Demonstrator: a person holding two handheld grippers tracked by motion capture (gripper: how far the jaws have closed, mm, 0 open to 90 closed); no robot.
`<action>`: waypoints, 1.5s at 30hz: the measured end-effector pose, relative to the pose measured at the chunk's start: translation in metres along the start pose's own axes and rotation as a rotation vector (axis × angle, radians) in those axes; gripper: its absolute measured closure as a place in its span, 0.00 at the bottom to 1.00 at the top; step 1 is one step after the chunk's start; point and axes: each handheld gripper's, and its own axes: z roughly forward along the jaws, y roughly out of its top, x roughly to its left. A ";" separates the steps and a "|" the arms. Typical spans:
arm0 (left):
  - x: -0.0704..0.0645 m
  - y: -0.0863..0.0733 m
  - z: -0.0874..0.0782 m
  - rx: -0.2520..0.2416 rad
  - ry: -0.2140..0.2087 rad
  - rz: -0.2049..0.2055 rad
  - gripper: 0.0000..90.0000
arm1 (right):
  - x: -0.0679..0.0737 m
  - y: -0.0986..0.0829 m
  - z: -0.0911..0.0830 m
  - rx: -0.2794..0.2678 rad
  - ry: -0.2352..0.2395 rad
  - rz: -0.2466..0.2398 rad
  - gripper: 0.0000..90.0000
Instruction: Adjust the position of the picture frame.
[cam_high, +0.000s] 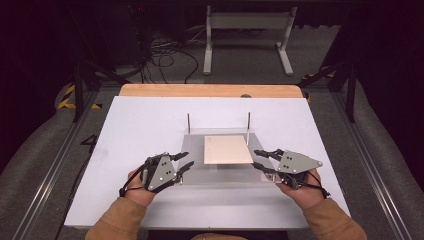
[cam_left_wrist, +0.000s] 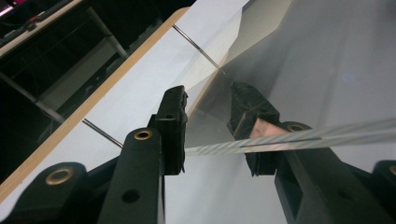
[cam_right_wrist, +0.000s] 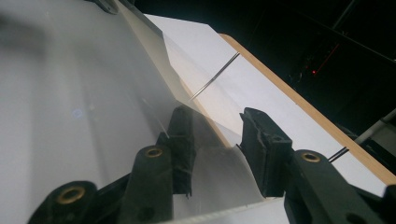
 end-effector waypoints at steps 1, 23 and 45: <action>0.000 0.000 0.000 0.001 0.001 -0.001 0.71 | 0.000 0.000 0.000 0.001 -0.001 -0.001 0.69; 0.008 0.020 -0.013 -0.043 0.064 0.031 0.71 | -0.007 0.025 -0.008 -0.001 -0.009 -0.017 0.73; 0.031 0.057 -0.041 -0.194 0.053 -0.034 0.72 | -0.018 0.074 -0.031 -0.120 -0.018 -0.027 0.73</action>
